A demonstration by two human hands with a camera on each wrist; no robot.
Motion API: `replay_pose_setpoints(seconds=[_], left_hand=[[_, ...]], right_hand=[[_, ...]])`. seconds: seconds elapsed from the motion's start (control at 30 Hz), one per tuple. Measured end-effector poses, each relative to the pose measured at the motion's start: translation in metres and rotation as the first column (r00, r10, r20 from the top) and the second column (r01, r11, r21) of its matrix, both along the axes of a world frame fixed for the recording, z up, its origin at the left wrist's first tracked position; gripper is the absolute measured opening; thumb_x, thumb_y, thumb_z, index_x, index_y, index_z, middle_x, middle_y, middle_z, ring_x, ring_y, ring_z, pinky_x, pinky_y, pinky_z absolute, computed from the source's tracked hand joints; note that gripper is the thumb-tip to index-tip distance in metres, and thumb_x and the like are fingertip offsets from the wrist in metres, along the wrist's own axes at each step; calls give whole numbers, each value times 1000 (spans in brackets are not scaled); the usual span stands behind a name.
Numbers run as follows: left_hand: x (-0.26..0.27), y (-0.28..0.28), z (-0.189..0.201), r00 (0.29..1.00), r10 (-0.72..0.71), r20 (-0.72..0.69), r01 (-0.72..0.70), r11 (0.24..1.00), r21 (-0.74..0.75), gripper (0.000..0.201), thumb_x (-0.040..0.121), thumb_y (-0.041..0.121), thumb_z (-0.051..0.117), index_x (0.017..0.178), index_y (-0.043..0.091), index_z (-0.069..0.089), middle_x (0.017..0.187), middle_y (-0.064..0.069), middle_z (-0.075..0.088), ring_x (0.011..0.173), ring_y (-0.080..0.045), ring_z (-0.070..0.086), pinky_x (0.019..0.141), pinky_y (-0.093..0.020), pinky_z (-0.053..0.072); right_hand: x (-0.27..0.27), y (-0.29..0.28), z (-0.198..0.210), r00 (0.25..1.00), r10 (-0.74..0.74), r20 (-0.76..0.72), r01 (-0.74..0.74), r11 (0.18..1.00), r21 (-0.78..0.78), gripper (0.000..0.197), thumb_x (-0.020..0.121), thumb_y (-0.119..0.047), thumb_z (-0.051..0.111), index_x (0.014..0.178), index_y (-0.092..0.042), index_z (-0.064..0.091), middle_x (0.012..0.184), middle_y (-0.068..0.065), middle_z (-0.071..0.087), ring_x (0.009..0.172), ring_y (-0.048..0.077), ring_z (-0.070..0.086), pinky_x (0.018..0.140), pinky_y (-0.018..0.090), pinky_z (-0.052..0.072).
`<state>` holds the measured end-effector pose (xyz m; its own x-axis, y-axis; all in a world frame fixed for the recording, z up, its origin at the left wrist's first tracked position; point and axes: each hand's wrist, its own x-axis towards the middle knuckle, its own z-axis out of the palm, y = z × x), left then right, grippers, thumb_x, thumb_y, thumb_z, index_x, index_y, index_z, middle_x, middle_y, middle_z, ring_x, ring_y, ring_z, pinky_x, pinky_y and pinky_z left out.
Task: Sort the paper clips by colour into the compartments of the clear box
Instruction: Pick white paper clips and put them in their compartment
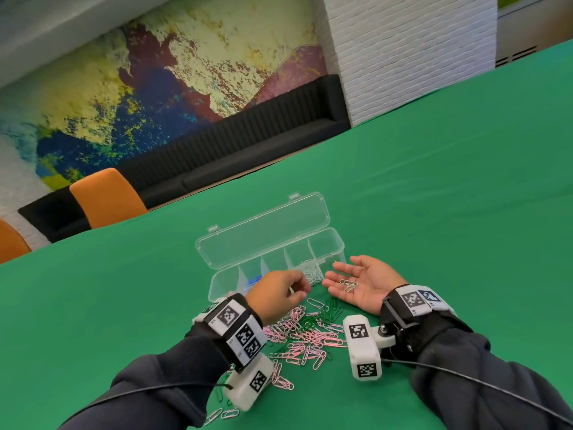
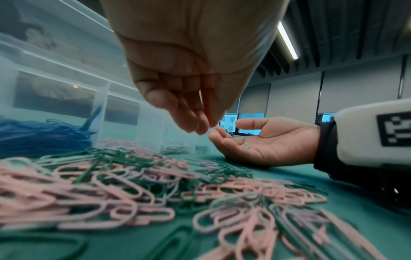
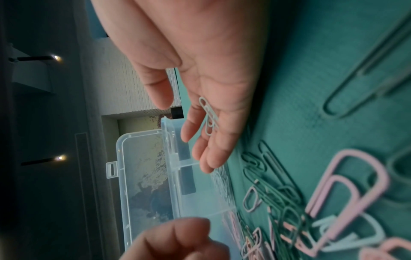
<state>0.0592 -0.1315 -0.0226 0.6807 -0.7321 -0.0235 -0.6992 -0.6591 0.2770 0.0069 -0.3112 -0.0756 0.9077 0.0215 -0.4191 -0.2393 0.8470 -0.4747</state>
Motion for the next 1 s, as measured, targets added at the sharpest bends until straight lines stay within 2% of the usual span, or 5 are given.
replay_pose_setpoints(seconds=[0.2,0.4,0.67,0.8,1.0], left_hand=[[-11,0,-4,991,-126,-38,129,984,124,17,92,19,56,106,15,65,103,3,67,80,-2,52,68,-4,36],[-23,-18,-8,940,-327,-94,340,892,297,21,85,20,65,106,14,64,102,-4,60,82,-12,51,74,-22,38],[-12,-14,-1,980,-198,5,169,849,500,31,86,24,66,113,12,58,111,-6,59,100,-22,57,80,-28,43],[-15,-10,-2,980,-199,-20,188,886,423,33,85,24,67,115,15,56,103,-5,60,91,-19,54,81,-32,44],[-13,-4,-5,988,-153,-17,146,904,402,12,89,10,54,99,9,61,98,-7,62,80,-12,47,71,-21,36]], right_hand=[[-1,-1,2,1000,-17,23,17,1000,1,30,97,-18,33,91,0,56,95,22,59,88,35,58,79,43,45],[-1,-9,2,995,-94,17,94,995,17,30,97,-19,31,87,-3,55,92,19,59,87,32,58,75,41,48],[-4,-12,6,992,-120,33,120,993,20,32,98,-18,31,86,-2,55,91,19,59,87,32,57,83,40,43],[-3,-11,5,993,-116,28,116,993,3,31,97,-18,31,86,-3,55,92,18,59,86,32,58,80,40,44],[-4,-10,6,993,-111,36,111,994,-5,30,97,-18,32,86,-3,55,91,18,59,85,31,57,81,39,44]])
